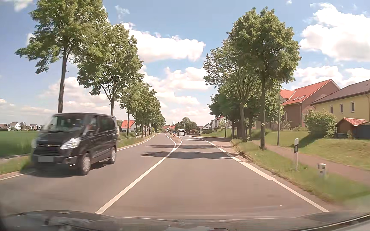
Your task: Follow the waypoints while adhering to traffic rules and regulations
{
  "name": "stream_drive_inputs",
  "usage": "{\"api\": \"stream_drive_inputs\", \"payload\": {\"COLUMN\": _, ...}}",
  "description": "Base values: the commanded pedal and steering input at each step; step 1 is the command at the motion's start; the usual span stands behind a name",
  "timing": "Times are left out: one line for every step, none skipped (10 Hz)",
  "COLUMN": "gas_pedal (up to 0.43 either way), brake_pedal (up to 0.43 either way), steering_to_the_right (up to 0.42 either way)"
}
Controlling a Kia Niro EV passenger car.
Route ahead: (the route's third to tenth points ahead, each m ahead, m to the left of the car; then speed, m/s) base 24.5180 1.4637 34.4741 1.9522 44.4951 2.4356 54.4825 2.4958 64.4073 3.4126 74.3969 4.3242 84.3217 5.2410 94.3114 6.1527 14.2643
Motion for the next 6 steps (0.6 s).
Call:
{"api": "stream_drive_inputs", "payload": {"gas_pedal": 0.0, "brake_pedal": 0.0, "steering_to_the_right": -0.007}}
{"api": "stream_drive_inputs", "payload": {"gas_pedal": 0.0, "brake_pedal": 0.0, "steering_to_the_right": -0.007}}
{"api": "stream_drive_inputs", "payload": {"gas_pedal": 0.0, "brake_pedal": 0.0, "steering_to_the_right": -0.007}}
{"api": "stream_drive_inputs", "payload": {"gas_pedal": 0.039, "brake_pedal": 0.0, "steering_to_the_right": -0.007}}
{"api": "stream_drive_inputs", "payload": {"gas_pedal": 0.039, "brake_pedal": 0.0, "steering_to_the_right": -0.007}}
{"api": "stream_drive_inputs", "payload": {"gas_pedal": 0.067, "brake_pedal": 0.0, "steering_to_the_right": -0.007}}
